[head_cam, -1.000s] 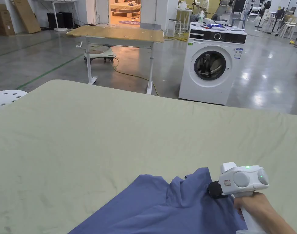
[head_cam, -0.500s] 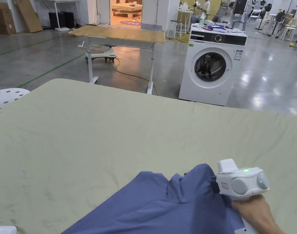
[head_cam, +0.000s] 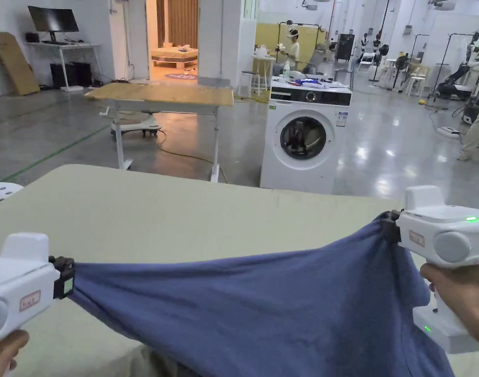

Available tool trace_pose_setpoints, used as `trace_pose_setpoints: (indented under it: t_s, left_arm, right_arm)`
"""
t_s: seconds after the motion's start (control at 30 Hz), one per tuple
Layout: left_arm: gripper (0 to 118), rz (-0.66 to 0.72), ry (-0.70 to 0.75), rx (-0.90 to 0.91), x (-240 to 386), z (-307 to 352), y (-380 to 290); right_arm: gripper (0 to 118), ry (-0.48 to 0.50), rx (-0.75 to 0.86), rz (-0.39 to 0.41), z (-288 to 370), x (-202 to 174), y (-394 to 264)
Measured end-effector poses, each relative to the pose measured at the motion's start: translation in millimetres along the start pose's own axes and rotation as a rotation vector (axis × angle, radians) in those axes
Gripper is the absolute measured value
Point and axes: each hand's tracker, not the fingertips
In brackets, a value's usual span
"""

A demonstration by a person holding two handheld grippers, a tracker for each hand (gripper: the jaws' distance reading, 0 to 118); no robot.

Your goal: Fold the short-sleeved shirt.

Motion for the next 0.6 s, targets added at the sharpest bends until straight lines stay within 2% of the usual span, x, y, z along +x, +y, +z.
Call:
trace_pose_setpoints:
  t_s: [0.23,0.6]
  left_arm:
    - [0,-0.041,-0.055,0.122,31,-13,134]
    - [0,-0.012,-0.072,0.269,64,-22,274]
  right_arm:
    - [3,-0.107,0.124,-0.081,51,53,66]
    - [3,-0.186,0.222,-0.139,50,100,160]
